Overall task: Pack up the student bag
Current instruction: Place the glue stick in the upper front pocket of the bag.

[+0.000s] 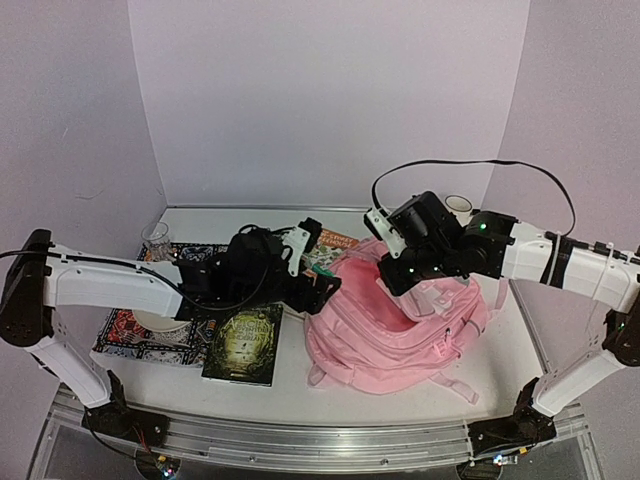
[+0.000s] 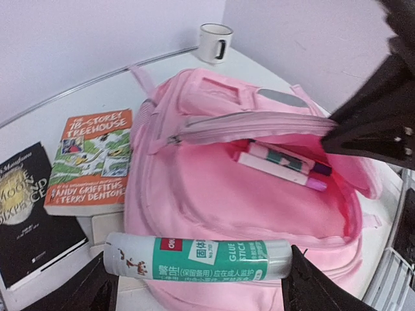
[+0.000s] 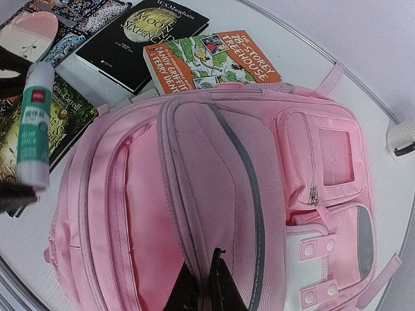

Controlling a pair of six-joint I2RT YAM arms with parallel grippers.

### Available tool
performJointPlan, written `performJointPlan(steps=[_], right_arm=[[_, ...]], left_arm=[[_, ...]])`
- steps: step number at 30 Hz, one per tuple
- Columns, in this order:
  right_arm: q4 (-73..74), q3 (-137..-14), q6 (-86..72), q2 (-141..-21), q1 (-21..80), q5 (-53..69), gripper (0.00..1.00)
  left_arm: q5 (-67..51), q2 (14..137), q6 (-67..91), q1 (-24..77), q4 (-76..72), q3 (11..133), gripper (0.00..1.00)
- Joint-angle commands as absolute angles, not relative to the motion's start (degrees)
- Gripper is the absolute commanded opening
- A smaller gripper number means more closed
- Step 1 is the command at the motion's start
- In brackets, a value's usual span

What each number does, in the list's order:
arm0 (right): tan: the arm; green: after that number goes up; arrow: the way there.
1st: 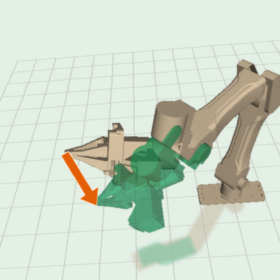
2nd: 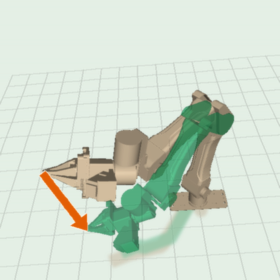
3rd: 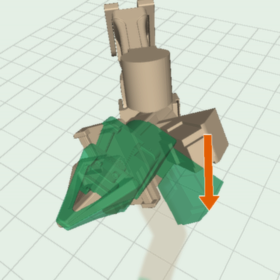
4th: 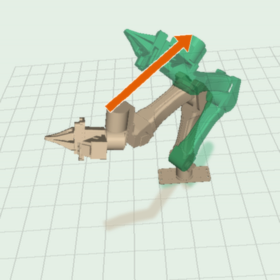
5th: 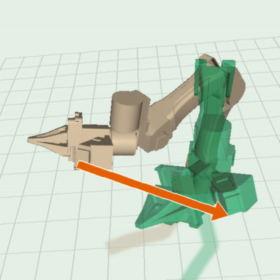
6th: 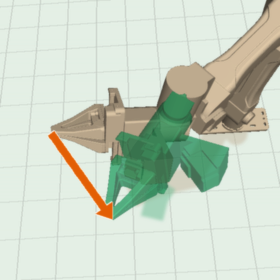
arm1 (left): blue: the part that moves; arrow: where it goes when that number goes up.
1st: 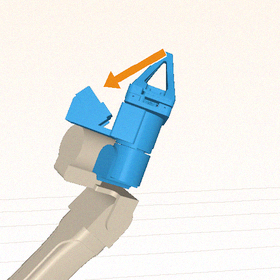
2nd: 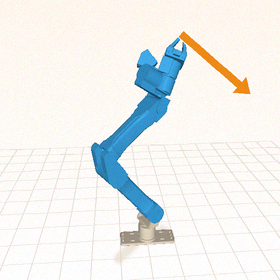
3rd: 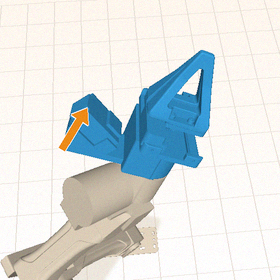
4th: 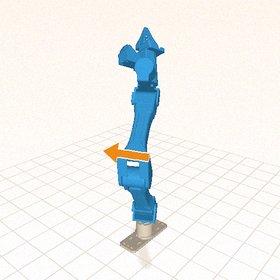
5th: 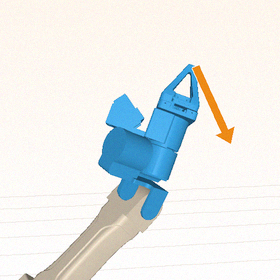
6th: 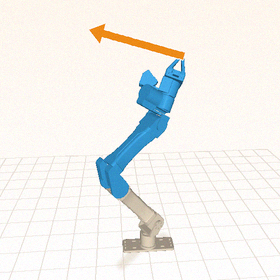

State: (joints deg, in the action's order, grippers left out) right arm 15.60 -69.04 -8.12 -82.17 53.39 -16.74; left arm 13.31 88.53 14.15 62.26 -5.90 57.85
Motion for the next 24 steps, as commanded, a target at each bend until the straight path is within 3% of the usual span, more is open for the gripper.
performJointPlan(steps=[1, 14, 24], right_arm=[[11.3, -73.7, -7.3, -81.1, 53.7, -15.9, 0.0], [11.2, -74.7, -7.5, -82.1, 53.7, -14.2, 0.0], [9.7, -73.9, -8.2, -82.9, 53.7, -12.3, 0.0]], left_arm=[[12.8, 91.3, 3.3, 65.9, -14.8, 60.7, 0.78], [12.8, 101.4, -4.9, 67.7, -24.2, 66.0, 0.8], [14.5, 105.6, -6.8, 67.7, -27.8, 67.7, 0.89]])
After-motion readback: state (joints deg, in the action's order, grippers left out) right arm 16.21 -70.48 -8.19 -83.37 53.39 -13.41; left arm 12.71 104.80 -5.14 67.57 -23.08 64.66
